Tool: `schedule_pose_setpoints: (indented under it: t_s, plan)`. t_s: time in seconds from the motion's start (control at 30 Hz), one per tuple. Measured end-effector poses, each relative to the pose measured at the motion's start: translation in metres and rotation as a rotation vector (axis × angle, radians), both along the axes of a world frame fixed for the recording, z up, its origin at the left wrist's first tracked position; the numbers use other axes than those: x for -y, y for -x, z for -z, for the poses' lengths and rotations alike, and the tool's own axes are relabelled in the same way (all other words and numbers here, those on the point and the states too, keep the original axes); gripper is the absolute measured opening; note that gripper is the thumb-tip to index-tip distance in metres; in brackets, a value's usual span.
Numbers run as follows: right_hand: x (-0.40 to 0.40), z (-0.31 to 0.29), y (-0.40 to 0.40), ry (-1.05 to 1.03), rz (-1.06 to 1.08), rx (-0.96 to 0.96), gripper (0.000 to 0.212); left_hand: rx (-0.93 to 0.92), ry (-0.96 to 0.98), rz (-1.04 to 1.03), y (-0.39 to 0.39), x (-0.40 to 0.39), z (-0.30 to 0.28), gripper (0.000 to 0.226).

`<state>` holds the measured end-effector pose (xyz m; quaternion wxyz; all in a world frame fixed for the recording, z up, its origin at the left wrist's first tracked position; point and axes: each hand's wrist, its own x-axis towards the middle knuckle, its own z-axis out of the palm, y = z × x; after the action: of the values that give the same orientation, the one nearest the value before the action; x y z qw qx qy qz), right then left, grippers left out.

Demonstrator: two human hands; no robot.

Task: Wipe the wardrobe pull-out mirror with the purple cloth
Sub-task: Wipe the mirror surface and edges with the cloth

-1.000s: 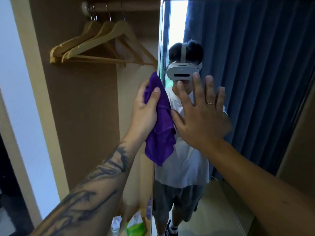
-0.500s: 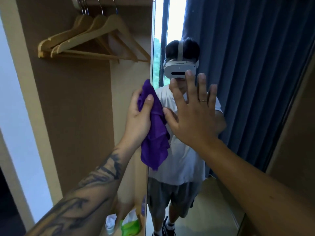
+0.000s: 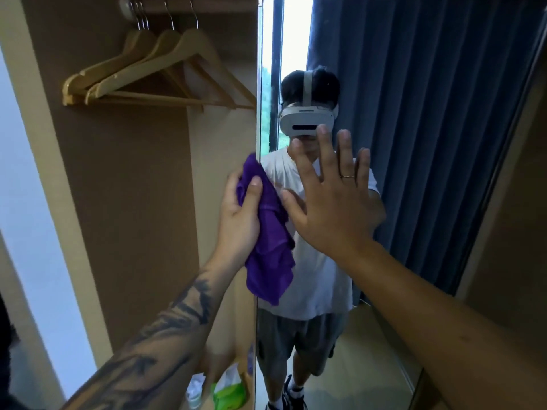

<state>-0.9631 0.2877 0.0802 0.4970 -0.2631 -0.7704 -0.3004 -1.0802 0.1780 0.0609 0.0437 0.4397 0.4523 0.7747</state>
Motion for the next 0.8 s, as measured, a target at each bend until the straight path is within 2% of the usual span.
schedule_pose_setpoints:
  t_s: [0.13, 0.37, 0.6, 0.8]
  plan:
    - [-0.001, 0.003, -0.001, -0.003, -0.004, 0.013, 0.077, 0.029, 0.095, 0.042, -0.002, 0.007, 0.036, 0.019]
    - [-0.002, 0.006, 0.0, -0.007, 0.003, 0.01, 0.076, -0.02, 0.039, 0.035, 0.009, -0.002, -0.033, 0.019]
    - [-0.002, 0.004, 0.0, 0.014, -0.011, 0.016, 0.076, 0.134, 0.151, 0.177, 0.008, 0.003, 0.032, 0.018]
    - [-0.004, 0.005, 0.001, 0.018, -0.008, 0.025, 0.077, 0.042, 0.095, 0.09, 0.012, 0.001, -0.022, 0.019]
